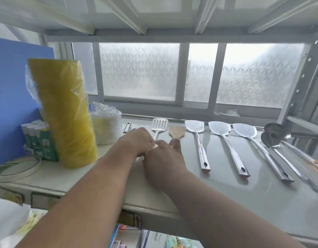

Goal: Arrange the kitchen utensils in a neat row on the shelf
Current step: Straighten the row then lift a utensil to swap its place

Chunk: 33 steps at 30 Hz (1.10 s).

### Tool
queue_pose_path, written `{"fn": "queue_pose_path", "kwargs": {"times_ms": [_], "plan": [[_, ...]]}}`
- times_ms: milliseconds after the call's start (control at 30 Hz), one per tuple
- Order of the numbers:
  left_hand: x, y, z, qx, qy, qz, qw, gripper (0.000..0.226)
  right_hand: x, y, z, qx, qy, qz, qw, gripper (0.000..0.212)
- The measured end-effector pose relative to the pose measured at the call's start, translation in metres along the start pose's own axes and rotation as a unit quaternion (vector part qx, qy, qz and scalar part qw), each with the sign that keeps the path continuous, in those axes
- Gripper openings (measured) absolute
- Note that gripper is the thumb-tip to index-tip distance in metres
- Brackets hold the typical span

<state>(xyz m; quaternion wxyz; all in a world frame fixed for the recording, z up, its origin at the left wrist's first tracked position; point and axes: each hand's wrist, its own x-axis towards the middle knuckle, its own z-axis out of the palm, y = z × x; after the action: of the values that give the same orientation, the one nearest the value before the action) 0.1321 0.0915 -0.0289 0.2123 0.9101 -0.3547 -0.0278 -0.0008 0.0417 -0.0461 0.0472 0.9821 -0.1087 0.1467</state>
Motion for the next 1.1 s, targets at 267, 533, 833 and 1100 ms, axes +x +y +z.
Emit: {"fn": "queue_pose_path", "kwargs": {"times_ms": [267, 533, 833, 1100], "plan": [[0.016, -0.002, 0.006, 0.019, 0.021, 0.000, 1.000, 0.031, 0.006, -0.001, 0.001, 0.039, -0.025, 0.036, 0.998, 0.020], [0.024, -0.012, 0.014, 0.005, 0.028, 0.020, 0.999, 0.026, 0.003, -0.004, 0.001, 0.127, -0.038, 0.094, 0.987, 0.022], [0.030, -0.019, 0.019, -0.011, 0.042, 0.028, 0.999, 0.027, 0.001, -0.002, 0.001, 0.118, -0.034, 0.090, 0.988, 0.021], [0.034, -0.021, 0.023, -0.047, 0.026, 0.033, 0.998, 0.014, -0.001, -0.001, 0.002, 0.073, 0.009, 0.083, 0.994, 0.016]]}}
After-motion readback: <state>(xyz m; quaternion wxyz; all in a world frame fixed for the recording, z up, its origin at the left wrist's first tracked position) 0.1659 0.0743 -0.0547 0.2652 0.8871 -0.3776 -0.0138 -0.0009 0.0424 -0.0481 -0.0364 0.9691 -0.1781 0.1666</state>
